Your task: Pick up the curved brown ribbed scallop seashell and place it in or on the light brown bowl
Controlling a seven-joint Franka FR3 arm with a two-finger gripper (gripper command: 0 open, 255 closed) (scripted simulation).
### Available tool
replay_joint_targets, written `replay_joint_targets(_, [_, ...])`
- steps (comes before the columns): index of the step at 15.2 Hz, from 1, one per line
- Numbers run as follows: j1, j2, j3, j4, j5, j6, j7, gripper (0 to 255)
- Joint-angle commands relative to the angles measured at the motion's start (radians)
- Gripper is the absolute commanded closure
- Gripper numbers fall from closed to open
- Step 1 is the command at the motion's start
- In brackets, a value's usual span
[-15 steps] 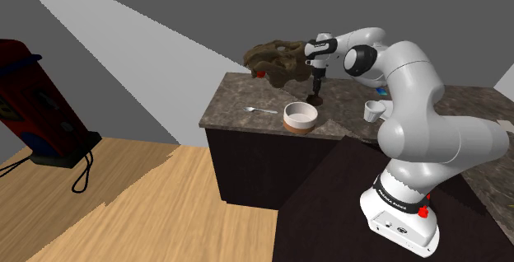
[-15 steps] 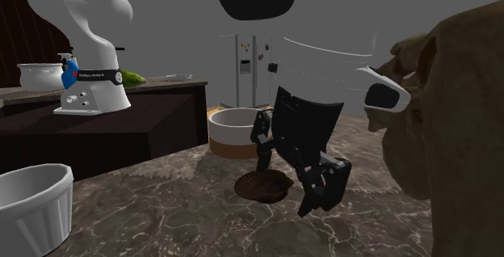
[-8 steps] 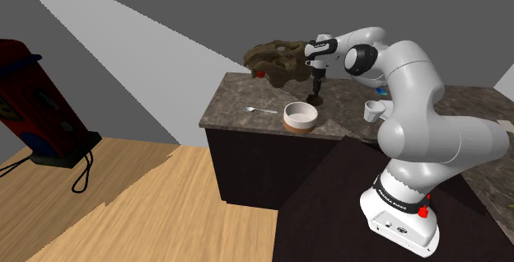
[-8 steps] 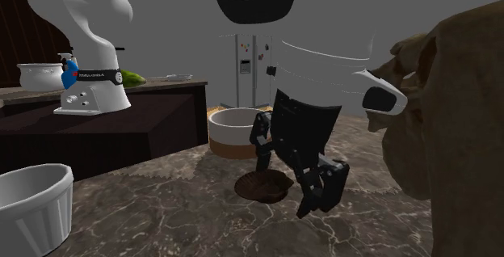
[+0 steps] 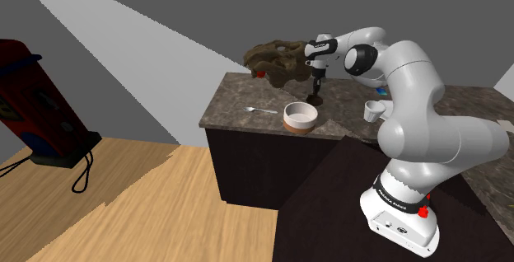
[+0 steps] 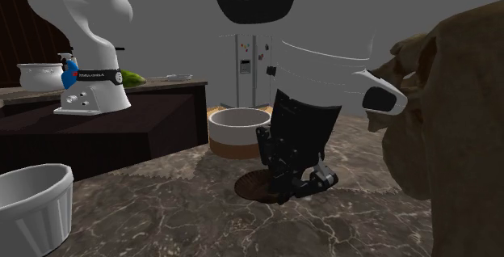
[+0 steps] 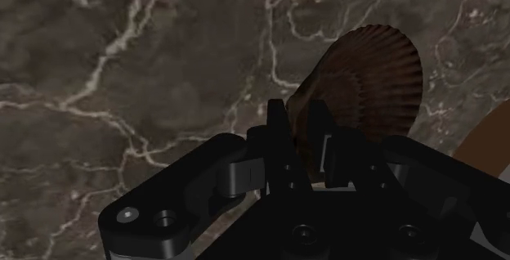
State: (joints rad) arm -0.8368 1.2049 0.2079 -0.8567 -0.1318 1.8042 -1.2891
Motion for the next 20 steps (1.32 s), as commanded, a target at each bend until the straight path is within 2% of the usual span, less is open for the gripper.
replay_joint_targets(1, [0.000, 0.000, 0.000, 0.000, 0.000, 0.000, 0.000, 255])
replay_joint_targets(12, [-0.008, -0.097, 0.008, -0.042, 0.006, -0.055, 0.005, 255])
replay_joint_targets(20, [-0.010, -0.153, 0.013, -0.035, 0.011, -0.119, 0.007, 255])
